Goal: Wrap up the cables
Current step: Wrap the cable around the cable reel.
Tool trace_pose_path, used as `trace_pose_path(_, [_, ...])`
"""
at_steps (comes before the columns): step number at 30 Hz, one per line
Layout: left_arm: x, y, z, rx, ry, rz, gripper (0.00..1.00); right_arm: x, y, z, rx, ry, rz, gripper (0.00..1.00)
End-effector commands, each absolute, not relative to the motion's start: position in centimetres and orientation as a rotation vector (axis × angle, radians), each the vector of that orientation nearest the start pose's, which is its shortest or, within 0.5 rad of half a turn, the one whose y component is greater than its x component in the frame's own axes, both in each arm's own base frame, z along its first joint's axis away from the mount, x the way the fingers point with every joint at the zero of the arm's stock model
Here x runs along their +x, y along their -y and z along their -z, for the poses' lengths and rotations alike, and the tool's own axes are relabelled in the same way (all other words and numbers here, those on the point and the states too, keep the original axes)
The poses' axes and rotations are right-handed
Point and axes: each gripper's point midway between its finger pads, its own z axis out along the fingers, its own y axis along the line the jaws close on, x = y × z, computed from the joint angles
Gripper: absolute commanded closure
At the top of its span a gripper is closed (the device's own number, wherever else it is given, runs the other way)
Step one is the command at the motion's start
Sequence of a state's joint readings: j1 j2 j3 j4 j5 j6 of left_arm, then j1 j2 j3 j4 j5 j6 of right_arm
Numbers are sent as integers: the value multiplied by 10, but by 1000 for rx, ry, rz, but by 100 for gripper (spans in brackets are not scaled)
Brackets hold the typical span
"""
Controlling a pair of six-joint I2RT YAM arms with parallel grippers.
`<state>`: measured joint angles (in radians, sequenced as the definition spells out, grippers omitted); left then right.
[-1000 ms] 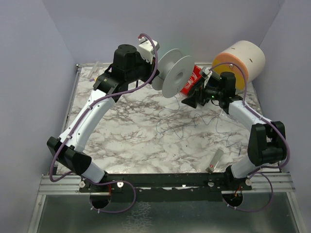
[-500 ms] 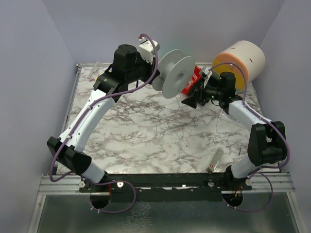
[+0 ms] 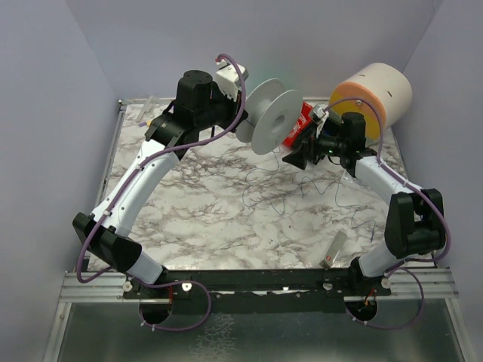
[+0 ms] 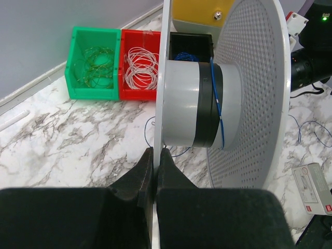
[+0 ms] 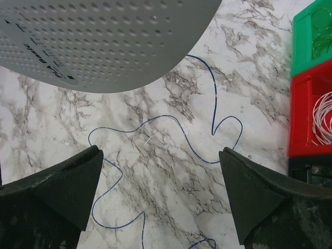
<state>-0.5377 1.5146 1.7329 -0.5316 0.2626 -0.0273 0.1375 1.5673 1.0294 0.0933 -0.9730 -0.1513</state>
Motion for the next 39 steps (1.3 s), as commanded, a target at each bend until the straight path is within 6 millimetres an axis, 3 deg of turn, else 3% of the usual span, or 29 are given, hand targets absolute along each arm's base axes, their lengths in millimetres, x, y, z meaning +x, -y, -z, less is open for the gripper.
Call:
trace_pose_path(1, [352, 270, -416, 660, -1670, 672, 100, 384, -192, -200, -890, -1701, -902, 1])
trace_pose_path(18, [348, 269, -432, 654, -1639, 678, 100, 375, -198, -192, -918, -1672, -965, 1])
trace_pose_path(30, [340, 269, -467, 675, -1558, 693, 100, 370, -205, -184, -908, -1666, -1055, 1])
trace_pose_path(39, [335, 274, -476, 684, -1539, 736, 100, 366, -214, -188, -940, -1605, -1062, 1])
